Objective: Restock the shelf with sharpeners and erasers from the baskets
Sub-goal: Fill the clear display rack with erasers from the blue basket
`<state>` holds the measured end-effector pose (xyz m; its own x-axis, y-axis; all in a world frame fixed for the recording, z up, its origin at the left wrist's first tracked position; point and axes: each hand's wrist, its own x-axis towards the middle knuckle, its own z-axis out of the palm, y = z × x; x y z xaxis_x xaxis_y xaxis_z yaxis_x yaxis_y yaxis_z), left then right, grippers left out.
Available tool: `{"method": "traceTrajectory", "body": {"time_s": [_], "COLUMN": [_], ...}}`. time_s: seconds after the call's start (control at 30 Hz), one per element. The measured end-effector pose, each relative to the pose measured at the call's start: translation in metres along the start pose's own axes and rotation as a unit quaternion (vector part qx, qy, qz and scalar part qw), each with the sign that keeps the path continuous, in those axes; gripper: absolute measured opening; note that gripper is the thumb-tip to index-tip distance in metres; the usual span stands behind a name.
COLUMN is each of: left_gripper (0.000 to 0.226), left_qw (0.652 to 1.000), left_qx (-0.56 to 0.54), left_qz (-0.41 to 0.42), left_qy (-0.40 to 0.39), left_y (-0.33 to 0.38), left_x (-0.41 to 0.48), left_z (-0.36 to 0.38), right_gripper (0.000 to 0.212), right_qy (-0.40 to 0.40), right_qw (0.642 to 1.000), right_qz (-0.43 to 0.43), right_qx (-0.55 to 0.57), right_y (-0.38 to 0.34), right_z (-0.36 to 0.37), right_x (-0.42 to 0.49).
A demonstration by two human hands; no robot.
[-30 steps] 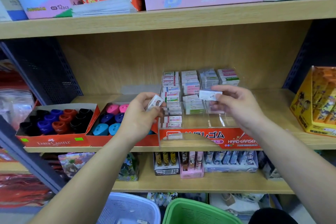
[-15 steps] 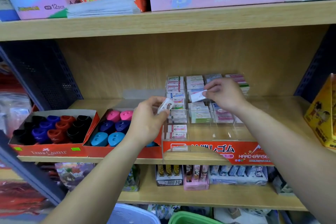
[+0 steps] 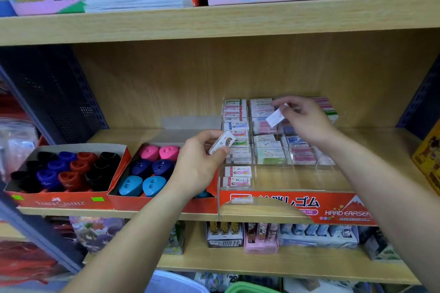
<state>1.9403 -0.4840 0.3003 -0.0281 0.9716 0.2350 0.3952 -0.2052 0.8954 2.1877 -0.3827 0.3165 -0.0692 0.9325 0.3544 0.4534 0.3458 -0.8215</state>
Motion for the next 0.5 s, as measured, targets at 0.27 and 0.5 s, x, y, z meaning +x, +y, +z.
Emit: {"method": "traceTrajectory", "body": {"time_s": [0.27, 0.5], "left_gripper": [0.024, 0.025], "left_qw": [1.0, 0.999], "left_qx": [-0.015, -0.029], "left_qz": [-0.005, -0.015], "left_qy": [-0.01, -0.021], "left_y": [-0.002, -0.006], "left_x": [0.0, 0.001], "left_z": [-0.001, -0.003], "right_gripper": [0.027, 0.014], "right_qy": [-0.032, -0.108], "right_qw": [0.997, 0.985], "right_qz": [-0.013, -0.062], "right_qx": [-0.075, -0.117], "right_y": [-0.007, -0.012], "right_z": [0.0, 0.014], "right_x": [0.01, 0.013]}}
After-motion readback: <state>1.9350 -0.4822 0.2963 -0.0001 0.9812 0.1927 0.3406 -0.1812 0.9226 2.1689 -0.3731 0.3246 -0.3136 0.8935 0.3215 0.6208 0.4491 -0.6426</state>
